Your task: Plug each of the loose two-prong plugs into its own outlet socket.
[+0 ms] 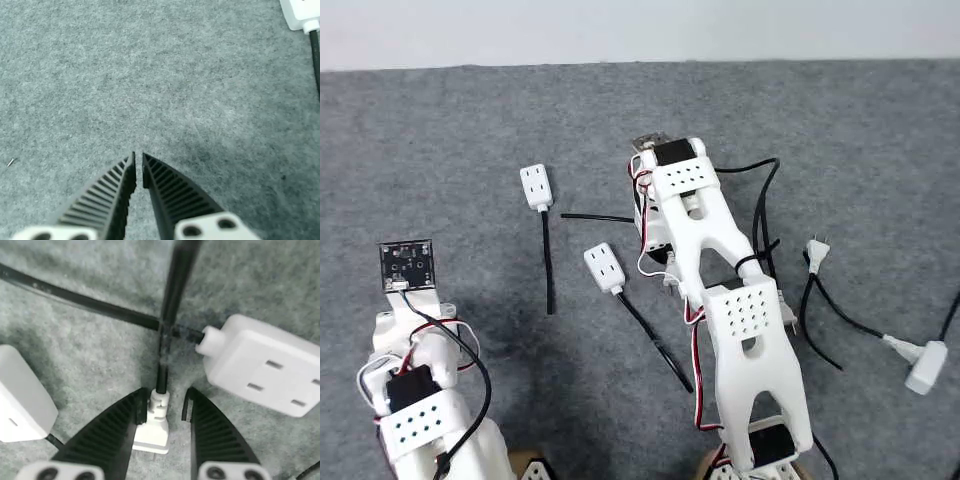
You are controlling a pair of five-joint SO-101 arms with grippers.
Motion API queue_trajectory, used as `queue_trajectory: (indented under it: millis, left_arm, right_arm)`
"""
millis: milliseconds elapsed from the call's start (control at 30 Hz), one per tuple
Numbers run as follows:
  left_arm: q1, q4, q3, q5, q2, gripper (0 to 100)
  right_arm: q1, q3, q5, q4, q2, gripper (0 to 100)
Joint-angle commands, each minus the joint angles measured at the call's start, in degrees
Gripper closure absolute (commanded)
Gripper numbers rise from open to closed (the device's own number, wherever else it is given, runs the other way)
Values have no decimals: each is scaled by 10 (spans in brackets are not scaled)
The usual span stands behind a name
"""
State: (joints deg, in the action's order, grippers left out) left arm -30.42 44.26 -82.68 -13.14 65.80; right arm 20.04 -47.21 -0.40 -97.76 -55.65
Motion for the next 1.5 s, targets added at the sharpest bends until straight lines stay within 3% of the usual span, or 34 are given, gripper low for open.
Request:
queue_trajectory:
  millis: [0, 167, 433, 1033, 1367, 1467]
  left_arm:
    - [2, -15, 5, -4, 9, 985]
    - [2, -15, 5, -4, 9, 985]
    - [2, -15, 5, -4, 9, 985]
    - [1, -15, 4, -4, 9, 985]
    - [3, -12, 4, -5, 9, 985]
    - [4, -11, -1, -5, 9, 985]
  right_arm:
    - [15, 24, 3, -15, 49, 874]
    - [12, 128, -2, 21, 152, 853]
    - [-7, 369, -4, 206, 290, 854]
    - [6, 359, 18, 251, 232, 861]
    - [7, 295, 50, 216, 182, 921]
    - [7, 278, 67, 203, 168, 998]
